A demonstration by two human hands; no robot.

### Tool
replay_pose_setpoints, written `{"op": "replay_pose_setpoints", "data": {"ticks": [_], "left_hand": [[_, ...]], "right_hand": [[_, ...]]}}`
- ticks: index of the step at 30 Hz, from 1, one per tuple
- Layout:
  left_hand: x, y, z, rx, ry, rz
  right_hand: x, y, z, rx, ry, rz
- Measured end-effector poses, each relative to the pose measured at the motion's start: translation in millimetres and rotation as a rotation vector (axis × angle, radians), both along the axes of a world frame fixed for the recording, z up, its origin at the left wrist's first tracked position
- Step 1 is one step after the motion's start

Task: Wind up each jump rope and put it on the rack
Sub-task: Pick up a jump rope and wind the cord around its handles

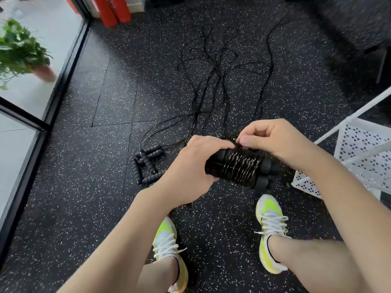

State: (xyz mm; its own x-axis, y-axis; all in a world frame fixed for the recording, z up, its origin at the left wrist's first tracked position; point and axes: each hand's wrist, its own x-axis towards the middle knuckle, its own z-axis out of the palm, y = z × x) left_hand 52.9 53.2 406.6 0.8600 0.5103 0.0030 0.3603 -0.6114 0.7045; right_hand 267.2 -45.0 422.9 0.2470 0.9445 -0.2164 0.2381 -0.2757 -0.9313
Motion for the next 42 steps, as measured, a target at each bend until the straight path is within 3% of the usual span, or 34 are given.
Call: {"op": "replay_pose_setpoints", "data": {"ticks": [5, 7, 9, 14, 21, 26, 32, 37, 42], "left_hand": [[0.9, -3.5, 17.1, -0.178, -0.086, 0.096], [2.1, -5.3, 19.9, -0.230, -0.146, 0.131], [4.0, -5.8, 20.6, -0.234, -0.199, 0.194], [7.8, -1.2, 15.6, -0.199, -0.202, 0.346], [7.9, 9.7, 7.2, -0.145, -0.125, 0.472], [5.7, 14.1, 1.7, -0.096, -0.061, 0.453], [9.5, 14.7, -0.2, -0.007, 0.068, 0.413], [6.4, 16.4, -1.6, -0.063, 0.020, 0.403], [2.7, 20.3, 1.5, -0.098, 0.022, 0.414]], "right_hand": [[-15.4, 3.6, -5.7, -0.028, 0.388, -0.104], [-23.9, -1.5, -17.5, -0.136, 0.367, -0.225], [-37.4, -1.1, -19.2, -0.199, 0.260, -0.175], [-60.0, 17.8, -16.8, -0.090, 0.448, -0.217], [-65.3, 14.0, -19.4, -0.179, 0.064, -0.053], [-64.9, 9.1, -10.4, -0.193, -0.263, 0.011], [-58.1, 4.4, 3.1, -0.202, -0.365, 0.026], [-55.5, 1.4, 8.5, -0.163, -0.469, 0.001], [-55.0, 1.4, 13.1, -0.163, -0.455, -0.003]]}}
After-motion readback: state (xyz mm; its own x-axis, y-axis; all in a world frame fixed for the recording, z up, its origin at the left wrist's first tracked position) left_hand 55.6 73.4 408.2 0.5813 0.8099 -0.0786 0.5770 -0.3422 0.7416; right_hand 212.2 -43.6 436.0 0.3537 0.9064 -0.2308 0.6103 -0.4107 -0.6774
